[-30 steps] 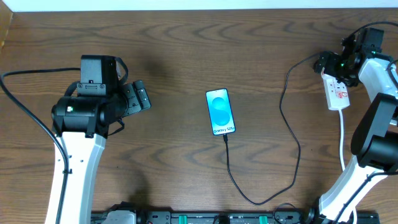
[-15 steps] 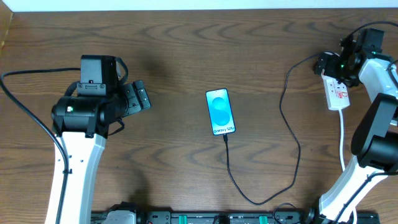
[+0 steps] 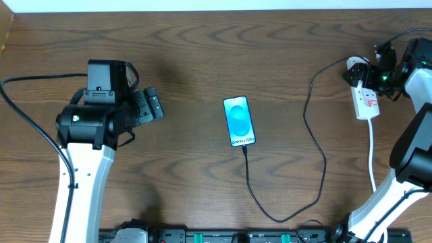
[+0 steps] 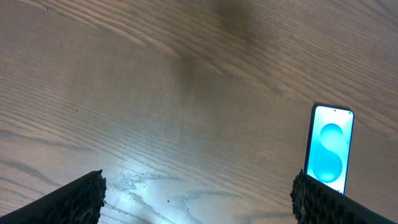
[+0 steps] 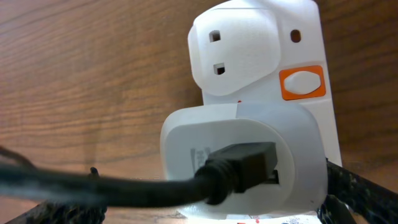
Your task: Plug charger to phone and switch on socket
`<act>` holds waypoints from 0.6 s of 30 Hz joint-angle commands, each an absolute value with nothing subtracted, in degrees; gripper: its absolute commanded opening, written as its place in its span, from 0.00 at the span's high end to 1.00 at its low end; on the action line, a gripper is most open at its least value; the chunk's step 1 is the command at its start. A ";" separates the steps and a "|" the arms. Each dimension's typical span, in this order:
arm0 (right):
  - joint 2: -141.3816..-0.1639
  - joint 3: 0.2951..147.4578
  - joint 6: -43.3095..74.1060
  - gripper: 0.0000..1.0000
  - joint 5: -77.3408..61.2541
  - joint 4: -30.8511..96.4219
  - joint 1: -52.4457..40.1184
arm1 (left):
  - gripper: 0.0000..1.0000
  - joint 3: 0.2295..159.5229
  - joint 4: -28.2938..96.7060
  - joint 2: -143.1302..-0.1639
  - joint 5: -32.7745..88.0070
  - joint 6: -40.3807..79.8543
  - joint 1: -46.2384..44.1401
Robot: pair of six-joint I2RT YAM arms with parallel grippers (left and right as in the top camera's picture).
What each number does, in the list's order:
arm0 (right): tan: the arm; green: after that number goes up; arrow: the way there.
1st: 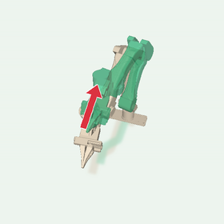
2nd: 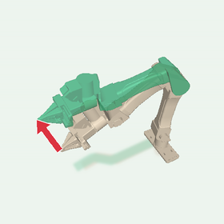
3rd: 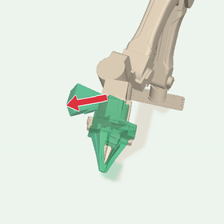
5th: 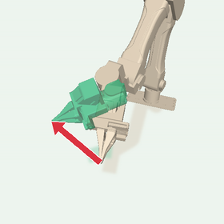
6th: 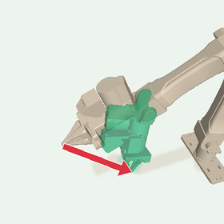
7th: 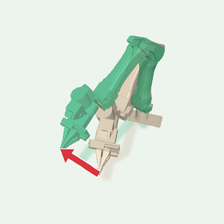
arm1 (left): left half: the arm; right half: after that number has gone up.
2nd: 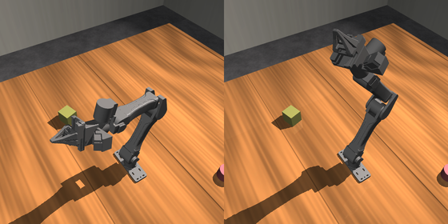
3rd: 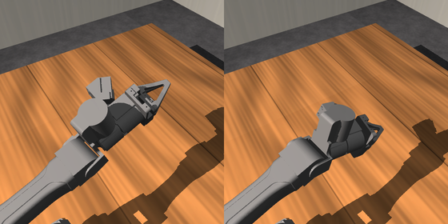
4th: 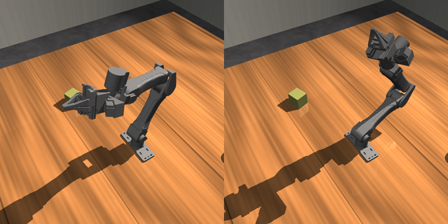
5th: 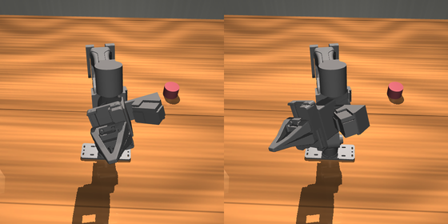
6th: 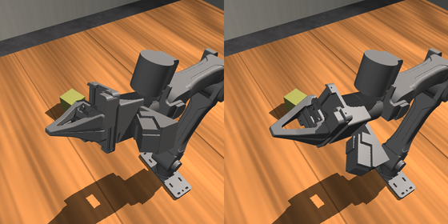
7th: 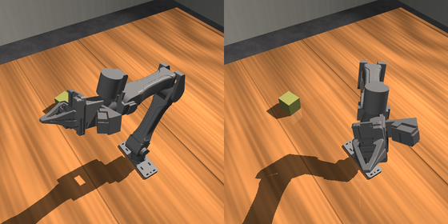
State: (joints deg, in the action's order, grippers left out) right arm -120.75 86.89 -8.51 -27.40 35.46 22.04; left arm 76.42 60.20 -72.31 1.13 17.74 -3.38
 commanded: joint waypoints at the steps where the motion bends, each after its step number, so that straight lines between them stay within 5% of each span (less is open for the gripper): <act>1: -124.03 84.25 -9.17 0.01 -39.22 41.28 20.60 | 0.05 76.40 60.40 -72.31 0.38 17.17 -3.29; 18: -116.31 84.73 -11.64 0.01 -28.80 44.60 20.95 | 0.05 76.40 60.40 -72.31 0.38 17.17 -3.29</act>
